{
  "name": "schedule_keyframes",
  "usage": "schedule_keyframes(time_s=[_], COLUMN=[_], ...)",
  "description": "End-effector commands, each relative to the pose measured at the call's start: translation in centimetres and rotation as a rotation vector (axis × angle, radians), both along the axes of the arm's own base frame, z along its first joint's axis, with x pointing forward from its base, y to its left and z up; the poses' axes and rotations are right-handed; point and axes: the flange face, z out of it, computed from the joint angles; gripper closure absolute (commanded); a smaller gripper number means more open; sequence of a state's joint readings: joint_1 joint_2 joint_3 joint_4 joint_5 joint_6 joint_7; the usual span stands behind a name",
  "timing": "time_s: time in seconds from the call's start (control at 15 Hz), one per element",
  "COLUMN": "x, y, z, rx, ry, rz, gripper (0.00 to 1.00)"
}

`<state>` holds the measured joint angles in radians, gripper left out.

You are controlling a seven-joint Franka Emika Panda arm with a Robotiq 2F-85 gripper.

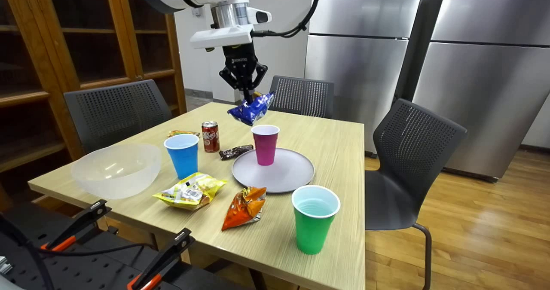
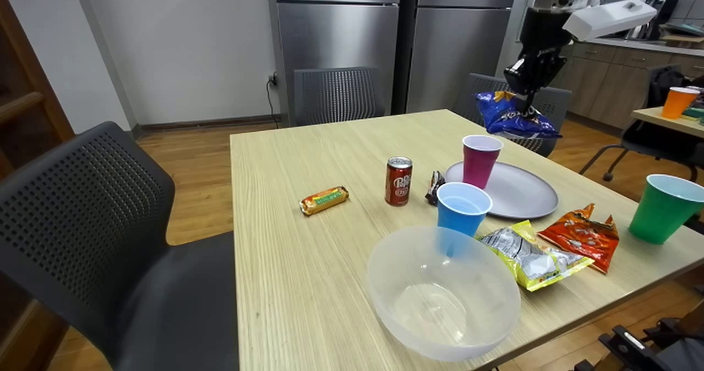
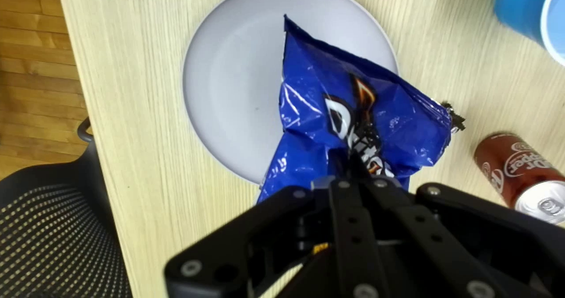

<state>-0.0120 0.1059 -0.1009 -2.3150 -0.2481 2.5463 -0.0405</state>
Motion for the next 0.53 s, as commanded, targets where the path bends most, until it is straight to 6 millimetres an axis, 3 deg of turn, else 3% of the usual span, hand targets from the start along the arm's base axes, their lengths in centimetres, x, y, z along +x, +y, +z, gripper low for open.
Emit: schedule_keyframes(time_s=[0.0,0.47], x=[-2.6,-6.5], y=[2.7,7.1], z=[0.1,-1.0], rx=[-0.017,-0.007], ry=[-0.013,-0.014], rz=[0.065,0.141], gripper=[1.0,1.0])
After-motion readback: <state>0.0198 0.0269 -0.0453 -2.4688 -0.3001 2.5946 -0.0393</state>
